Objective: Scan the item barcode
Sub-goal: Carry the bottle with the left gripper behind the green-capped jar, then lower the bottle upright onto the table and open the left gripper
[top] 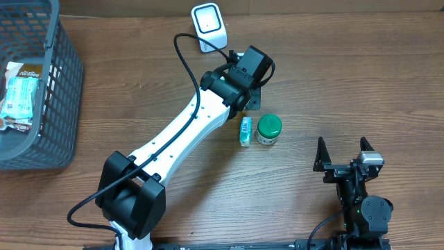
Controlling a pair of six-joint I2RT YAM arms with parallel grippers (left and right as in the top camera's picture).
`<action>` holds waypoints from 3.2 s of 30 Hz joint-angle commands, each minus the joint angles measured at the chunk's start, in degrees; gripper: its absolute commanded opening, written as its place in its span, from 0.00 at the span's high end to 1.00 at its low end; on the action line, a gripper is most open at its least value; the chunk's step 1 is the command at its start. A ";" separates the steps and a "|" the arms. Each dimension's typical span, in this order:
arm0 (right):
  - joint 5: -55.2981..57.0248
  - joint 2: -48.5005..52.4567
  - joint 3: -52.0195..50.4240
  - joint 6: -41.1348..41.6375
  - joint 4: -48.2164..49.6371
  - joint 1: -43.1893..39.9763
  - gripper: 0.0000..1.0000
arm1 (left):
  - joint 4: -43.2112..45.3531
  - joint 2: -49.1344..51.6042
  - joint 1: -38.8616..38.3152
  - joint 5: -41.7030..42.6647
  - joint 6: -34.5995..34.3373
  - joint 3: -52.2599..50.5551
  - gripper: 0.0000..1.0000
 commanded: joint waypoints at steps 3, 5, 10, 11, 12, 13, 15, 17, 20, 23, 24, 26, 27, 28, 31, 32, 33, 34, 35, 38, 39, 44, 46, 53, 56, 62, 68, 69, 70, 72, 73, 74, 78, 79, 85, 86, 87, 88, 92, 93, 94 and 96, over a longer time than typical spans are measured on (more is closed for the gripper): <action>0.55 -0.46 -0.61 0.22 0.35 -0.20 0.00 | 2.97 -0.39 -0.15 -1.68 3.58 -0.02 0.57; 0.55 -0.46 -0.61 0.22 0.35 -0.20 0.00 | 3.08 -0.37 -0.15 -1.66 3.58 -0.04 0.57; 0.55 -0.46 -0.61 0.22 0.35 -0.20 0.00 | 4.59 1.14 -0.22 -0.17 3.58 -0.04 0.58; 0.57 -0.46 -0.61 0.22 0.35 -0.20 0.00 | 5.14 1.62 -0.22 0.22 3.61 -0.04 0.58; 0.57 -0.46 -0.61 0.22 0.35 -0.20 0.00 | 5.53 2.38 -0.22 0.28 3.61 -0.04 0.58; 0.57 -0.46 -0.61 0.22 0.35 -0.20 0.00 | 5.70 2.91 -0.22 0.28 3.61 -0.04 0.58; 0.57 -0.46 -0.61 0.22 0.35 -0.20 0.00 | 5.92 4.13 -0.22 0.26 3.61 -0.04 0.58; 0.57 -0.46 -0.61 0.22 0.35 -0.20 0.00 | 6.03 5.22 -0.22 0.24 3.63 -0.04 0.58; 0.57 -0.46 -0.61 0.22 0.35 -0.20 0.00 | 6.19 6.34 -0.22 0.11 3.65 -0.04 0.58; 0.57 -0.46 -0.61 0.22 0.35 -0.20 0.00 | 6.80 6.71 -0.22 0.00 4.46 -0.04 0.57; 0.57 -0.46 -0.61 0.22 0.35 -0.20 0.00 | 7.02 6.71 -0.22 0.04 4.76 -0.04 0.55; 0.55 -0.46 -0.61 0.22 0.35 -0.20 0.00 | 7.21 6.71 -0.22 0.04 5.07 -0.04 0.49; 0.57 -0.46 -0.61 0.22 0.35 -0.20 0.00 | 7.21 6.71 -0.22 0.07 5.14 -0.04 0.47; 0.55 -0.46 -0.61 0.22 0.35 -0.20 0.00 | 7.17 6.71 -0.22 0.07 5.14 -0.04 0.45; 0.55 -0.46 -0.61 0.22 0.35 -0.20 0.00 | 6.78 6.71 -0.22 0.28 5.14 -0.04 0.37; 0.55 -0.46 -0.61 0.22 0.35 -0.20 0.00 | 6.67 6.71 -0.22 0.28 5.14 -0.04 0.32; 0.55 -0.46 -0.61 0.22 0.35 -0.20 0.00 | 6.54 6.71 -0.22 0.31 5.14 -0.04 0.28; 0.57 -0.46 -0.61 0.22 0.35 -0.20 0.00 | 6.49 6.71 -0.22 0.28 5.16 -0.04 0.25; 0.57 -0.46 -0.61 0.22 0.35 -0.20 0.00 | 6.60 6.71 -0.22 0.26 5.35 -0.02 0.21; 0.55 -0.46 -0.61 0.22 0.35 -0.20 0.00 | 6.84 6.67 -0.09 0.35 6.67 1.03 0.15; 0.55 -0.46 -0.61 0.22 0.35 -0.20 0.00 | 6.73 6.67 -0.04 0.72 7.08 1.79 0.15; 0.55 -0.46 -0.61 0.22 0.35 -0.20 0.00 | 3.82 6.67 0.00 1.73 11.23 7.32 0.12; 0.55 -0.46 -0.61 0.22 0.35 -0.20 0.00 | 2.60 6.67 0.00 1.75 13.25 9.29 0.12; 0.57 -0.46 -0.61 0.22 0.35 -0.20 0.00 | -1.07 6.82 0.00 0.98 14.32 10.23 0.15; 0.57 -0.46 -0.61 0.22 0.35 -0.20 0.00 | -1.40 6.84 0.00 1.11 14.36 9.35 0.15; 0.55 -0.46 -0.61 0.22 0.35 -0.20 0.00 | 0.02 7.19 0.00 1.11 14.29 7.10 0.14; 0.55 -0.46 -0.61 0.22 0.35 -0.20 0.00 | 1.20 8.22 0.00 1.11 13.86 6.03 0.15; 0.55 -0.46 -0.61 0.22 0.35 -0.20 0.00 | 1.20 8.61 0.00 1.14 13.86 6.03 0.15; 0.57 -0.46 -0.61 0.22 0.35 -0.20 0.00 | 1.18 8.85 0.00 1.20 13.79 6.03 0.15; 0.57 -0.46 -0.61 0.22 0.35 -0.20 0.00 | 1.20 9.97 -0.02 1.36 13.44 6.03 0.16; 0.55 -0.46 -0.61 0.22 0.35 -0.20 0.00 | 1.25 10.69 0.00 1.31 13.38 6.03 0.16; 0.57 -0.46 -0.61 0.22 0.35 -0.20 0.00 | 1.31 11.08 0.00 1.33 13.25 6.03 0.18; 0.57 -0.46 -0.61 0.22 0.35 -0.20 0.00 | 1.77 11.91 0.00 1.36 13.25 6.03 0.37; 0.57 -0.46 -0.61 0.22 0.35 -0.20 0.00 | 1.97 11.91 0.00 1.36 13.25 6.05 0.40; 0.57 -0.46 -0.61 0.22 0.35 -0.20 0.00 | 3.02 11.91 -0.09 3.08 13.00 6.08 0.53; 0.57 -0.46 -0.61 0.22 0.35 -0.20 0.00 | 3.17 11.91 -0.09 4.13 13.03 6.08 0.53; 0.57 -0.46 -0.61 0.22 0.35 -0.20 0.00 | 3.45 11.91 -0.09 5.35 13.03 6.08 0.53; 0.55 -0.46 -0.61 0.22 0.35 -0.20 0.00 | 3.63 11.91 -0.09 5.92 13.03 6.08 0.53; 0.57 -0.46 -0.61 0.22 0.35 -0.20 0.00 | 4.94 11.91 -0.11 7.52 13.00 6.08 0.54; 0.55 -0.46 -0.61 0.22 0.35 -0.20 0.00 | 5.16 11.91 -0.11 7.63 13.03 6.08 0.54; 0.55 -0.46 -0.61 0.22 0.35 -0.20 0.00 | 5.29 11.91 -0.11 7.61 13.03 6.08 0.54; 0.55 -0.46 -0.61 0.22 0.35 -0.20 0.00 | 5.29 11.91 -0.11 7.50 13.05 6.08 0.52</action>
